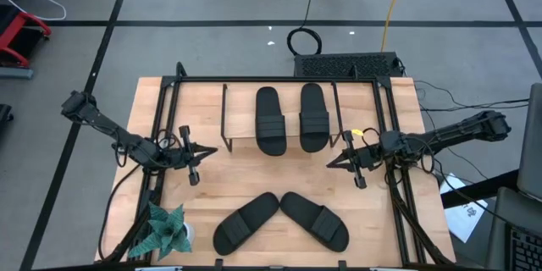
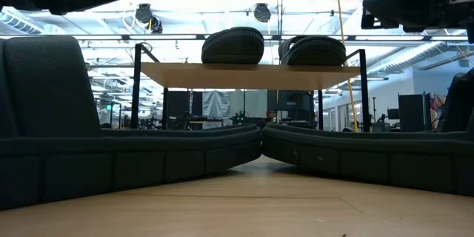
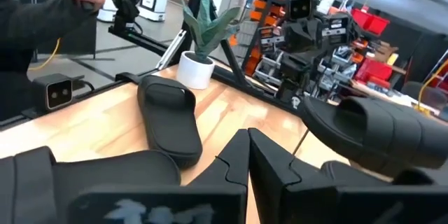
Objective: Pick and place slides into the shelf
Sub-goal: Put the right black slide under the shelf
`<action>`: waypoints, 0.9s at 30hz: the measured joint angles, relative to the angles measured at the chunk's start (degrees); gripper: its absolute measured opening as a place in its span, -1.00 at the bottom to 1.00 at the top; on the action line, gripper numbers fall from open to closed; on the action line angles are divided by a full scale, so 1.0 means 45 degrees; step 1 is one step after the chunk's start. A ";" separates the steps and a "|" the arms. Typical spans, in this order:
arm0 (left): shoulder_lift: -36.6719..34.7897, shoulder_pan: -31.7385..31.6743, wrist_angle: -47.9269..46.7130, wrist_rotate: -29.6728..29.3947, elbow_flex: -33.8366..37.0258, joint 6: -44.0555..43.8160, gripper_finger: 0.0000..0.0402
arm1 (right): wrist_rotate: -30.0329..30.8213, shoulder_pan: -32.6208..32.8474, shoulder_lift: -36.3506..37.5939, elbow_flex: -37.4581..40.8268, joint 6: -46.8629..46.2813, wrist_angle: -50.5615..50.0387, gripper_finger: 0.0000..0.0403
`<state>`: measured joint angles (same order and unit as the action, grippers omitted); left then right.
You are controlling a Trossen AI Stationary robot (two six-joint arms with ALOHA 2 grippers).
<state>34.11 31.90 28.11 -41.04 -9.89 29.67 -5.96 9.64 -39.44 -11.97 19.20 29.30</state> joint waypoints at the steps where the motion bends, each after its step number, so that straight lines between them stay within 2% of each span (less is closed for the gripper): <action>1: 0.0000 0.0000 -0.0019 0.0000 0.0000 -0.0005 -0.98 | 0.0035 0.0062 -0.0023 -0.0002 0.0113 0.0028 -1.00; 5: 0.0000 0.0000 -0.0029 -0.0005 0.0000 -0.0005 -0.93 | 0.1070 0.0772 -0.0068 -0.0010 0.0587 0.0039 -0.95; 9: 0.0000 0.0000 -0.0115 -0.0005 0.0000 0.0005 -0.90 | 0.3240 0.2227 -0.0064 -0.0570 0.1403 -0.0418 -0.83; 13: 0.0000 0.0000 -0.0132 -0.0005 0.0000 -0.0008 -0.94 | 0.6027 0.4078 -0.0238 -0.1583 0.2182 -0.1835 -0.69; 17: 0.0000 0.0000 -0.0245 -0.0005 0.0000 -0.0055 -0.99 | 0.8567 0.5469 -0.0711 -0.2086 0.1974 -0.2911 -0.56; 27: 0.0000 0.0000 -0.0220 -0.0005 0.0000 -0.0296 -0.88 | 1.2619 0.8510 -0.2139 -0.2143 0.1257 -0.2773 -0.31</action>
<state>34.11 31.90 27.12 -41.06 -9.89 28.34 50.83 47.94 -49.07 -21.61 24.86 16.82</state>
